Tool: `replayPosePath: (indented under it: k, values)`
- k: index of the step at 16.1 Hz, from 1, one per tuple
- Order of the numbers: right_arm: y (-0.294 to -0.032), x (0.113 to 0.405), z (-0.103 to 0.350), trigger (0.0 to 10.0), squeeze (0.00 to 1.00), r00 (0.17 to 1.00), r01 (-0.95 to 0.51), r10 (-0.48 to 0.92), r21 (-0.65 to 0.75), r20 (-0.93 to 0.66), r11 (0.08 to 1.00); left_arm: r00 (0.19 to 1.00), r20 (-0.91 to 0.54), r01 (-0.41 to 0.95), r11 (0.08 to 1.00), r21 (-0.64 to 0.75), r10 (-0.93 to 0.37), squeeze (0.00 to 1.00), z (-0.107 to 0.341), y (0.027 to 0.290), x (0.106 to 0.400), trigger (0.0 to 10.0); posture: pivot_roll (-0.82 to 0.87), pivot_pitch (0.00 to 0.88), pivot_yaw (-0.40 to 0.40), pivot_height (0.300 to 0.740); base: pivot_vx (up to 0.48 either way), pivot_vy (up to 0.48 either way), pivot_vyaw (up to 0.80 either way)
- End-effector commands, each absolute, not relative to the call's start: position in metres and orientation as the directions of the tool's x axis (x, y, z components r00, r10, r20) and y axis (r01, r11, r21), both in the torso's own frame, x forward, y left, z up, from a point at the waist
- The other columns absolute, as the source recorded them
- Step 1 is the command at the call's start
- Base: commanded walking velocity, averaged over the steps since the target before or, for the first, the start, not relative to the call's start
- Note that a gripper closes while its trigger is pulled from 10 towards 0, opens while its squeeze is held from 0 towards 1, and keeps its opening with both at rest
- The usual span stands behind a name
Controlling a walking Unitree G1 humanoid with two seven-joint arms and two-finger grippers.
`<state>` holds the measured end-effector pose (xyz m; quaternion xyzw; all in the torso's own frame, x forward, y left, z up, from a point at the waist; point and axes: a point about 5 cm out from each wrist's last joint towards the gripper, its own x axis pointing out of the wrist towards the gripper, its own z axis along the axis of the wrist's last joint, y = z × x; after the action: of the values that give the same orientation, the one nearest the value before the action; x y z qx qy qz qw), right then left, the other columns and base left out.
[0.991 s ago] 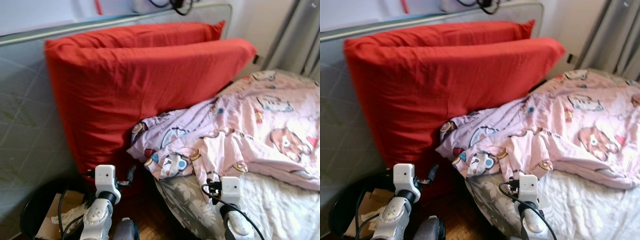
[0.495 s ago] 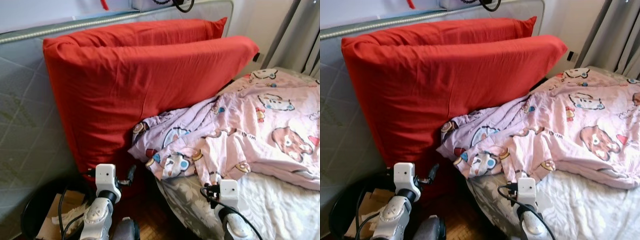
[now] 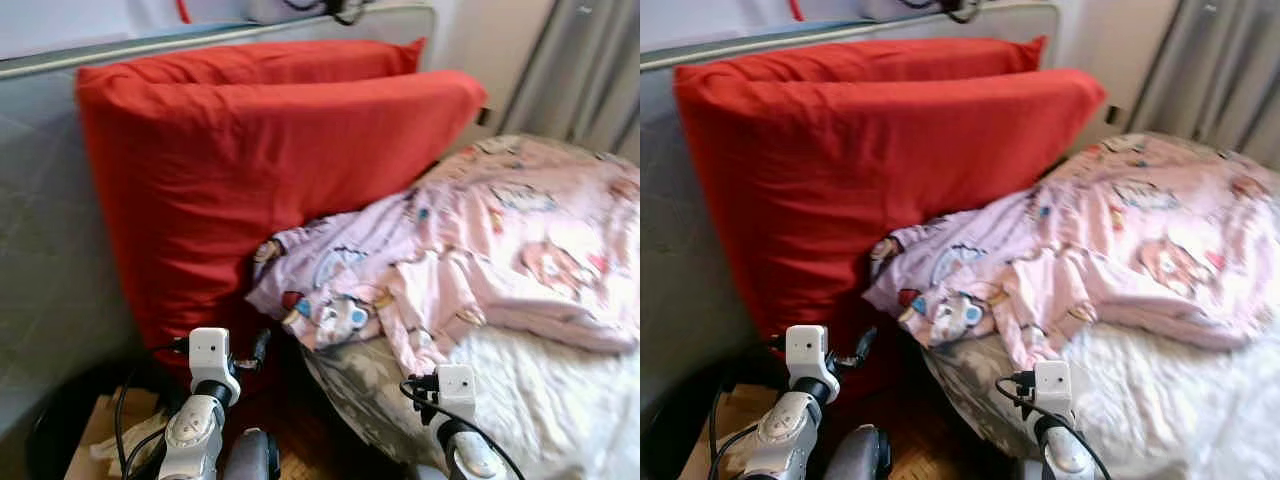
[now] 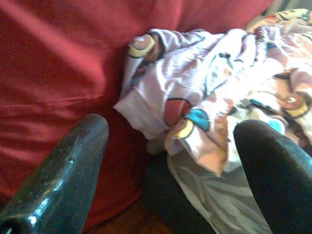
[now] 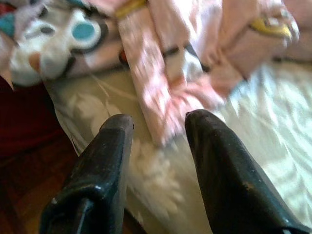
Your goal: Clean up the room
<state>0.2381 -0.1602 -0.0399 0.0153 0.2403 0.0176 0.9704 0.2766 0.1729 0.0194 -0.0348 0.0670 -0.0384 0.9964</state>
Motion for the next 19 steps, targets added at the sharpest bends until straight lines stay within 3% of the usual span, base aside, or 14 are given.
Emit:
replayPosePath:
  k: [1,9,12,19]
  values:
    - [-0.162,0.240,-0.039,10.0,0.00,0.884,-0.029,0.042,0.037,-0.466,0.999,0.990,-0.113,0.079,0.994,-0.080,-0.087,0.00,0.024,0.172,0.280,10.0,0.01,0.000,-0.019,0.607,0.292,0.000,0.00]
    - [-0.151,0.238,-0.041,10.0,0.00,0.879,-0.086,0.105,0.062,-0.464,0.994,0.989,-0.108,0.090,0.993,-0.072,-0.098,0.00,0.025,0.172,0.281,10.0,0.01,0.000,-0.016,0.607,0.320,0.000,0.68]
    - [-0.154,0.236,-0.043,10.0,0.00,0.874,-0.058,0.083,0.065,-0.479,0.996,0.989,-0.105,0.094,0.993,-0.071,-0.101,0.00,0.026,0.171,0.281,10.0,0.01,0.000,-0.015,0.607,0.324,0.000,0.00]
    - [-0.196,0.233,-0.045,10.0,0.00,0.815,0.289,-0.217,0.053,-0.537,0.956,0.985,-0.113,0.121,0.989,-0.079,-0.130,0.00,0.025,0.169,0.280,10.0,0.02,0.000,-0.009,0.607,0.000,0.000,0.00]
